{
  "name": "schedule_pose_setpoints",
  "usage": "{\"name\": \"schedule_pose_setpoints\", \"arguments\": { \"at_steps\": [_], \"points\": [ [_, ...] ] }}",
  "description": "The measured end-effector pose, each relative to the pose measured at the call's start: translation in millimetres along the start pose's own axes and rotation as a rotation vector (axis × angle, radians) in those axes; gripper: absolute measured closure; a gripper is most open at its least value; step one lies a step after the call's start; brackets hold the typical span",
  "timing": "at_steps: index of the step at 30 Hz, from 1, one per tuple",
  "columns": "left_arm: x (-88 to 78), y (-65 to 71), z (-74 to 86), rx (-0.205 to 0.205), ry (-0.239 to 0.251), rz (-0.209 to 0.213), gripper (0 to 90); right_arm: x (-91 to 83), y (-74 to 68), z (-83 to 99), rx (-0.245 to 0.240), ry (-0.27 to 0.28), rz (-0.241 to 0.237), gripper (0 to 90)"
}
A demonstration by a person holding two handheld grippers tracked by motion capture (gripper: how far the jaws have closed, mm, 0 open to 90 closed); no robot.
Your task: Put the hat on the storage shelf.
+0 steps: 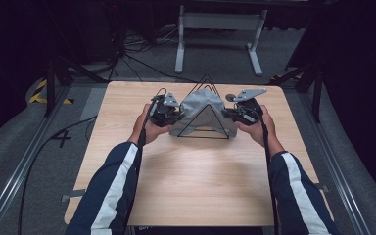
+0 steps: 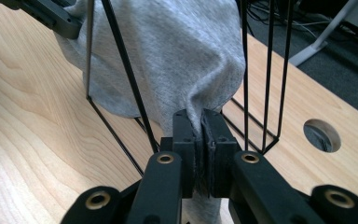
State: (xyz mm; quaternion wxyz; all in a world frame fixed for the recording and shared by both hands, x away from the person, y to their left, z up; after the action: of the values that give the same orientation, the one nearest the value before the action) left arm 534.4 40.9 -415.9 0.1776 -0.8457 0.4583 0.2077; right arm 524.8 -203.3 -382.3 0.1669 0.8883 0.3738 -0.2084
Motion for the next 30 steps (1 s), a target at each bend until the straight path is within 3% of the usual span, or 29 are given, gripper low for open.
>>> {"name": "schedule_pose_setpoints", "arguments": {
  "at_steps": [7,10,15,23,30],
  "points": [
    [10.0,2.3,14.2,-0.002,-0.035,-0.003,83.7,9.5,1.0,15.7,0.007,-0.036,0.017,85.0],
    [12.5,1.7,20.1,-0.021,-0.034,-0.004,83.8,12.7,3.1,23.2,0.025,-0.039,0.020,84.9],
    [7.7,0.5,19.0,-0.016,-0.024,-0.022,83.0,10.7,4.3,24.5,0.028,-0.032,0.039,83.9],
    [-26.6,-1.5,15.3,-0.004,0.026,-0.051,78.2,-9.6,2.8,17.6,0.014,0.002,0.043,78.7],
    [-51.0,4.7,17.7,0.046,0.015,-0.057,77.6,-28.1,0.8,15.9,0.010,0.021,0.052,77.2]
  ]
}}
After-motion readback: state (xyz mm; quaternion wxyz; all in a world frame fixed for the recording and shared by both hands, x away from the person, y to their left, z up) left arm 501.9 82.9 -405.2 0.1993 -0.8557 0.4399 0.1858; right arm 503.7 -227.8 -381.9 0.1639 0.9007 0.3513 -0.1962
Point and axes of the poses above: each handheld gripper's, and its own axes: x roughly forward along the jaws, z roughly out of its underside, y roughly to its right, the point moved 5 cm from there along x, roughly forward along the jaws, and after that the axes turned 10 degrees about y, right-handed, at the moved point
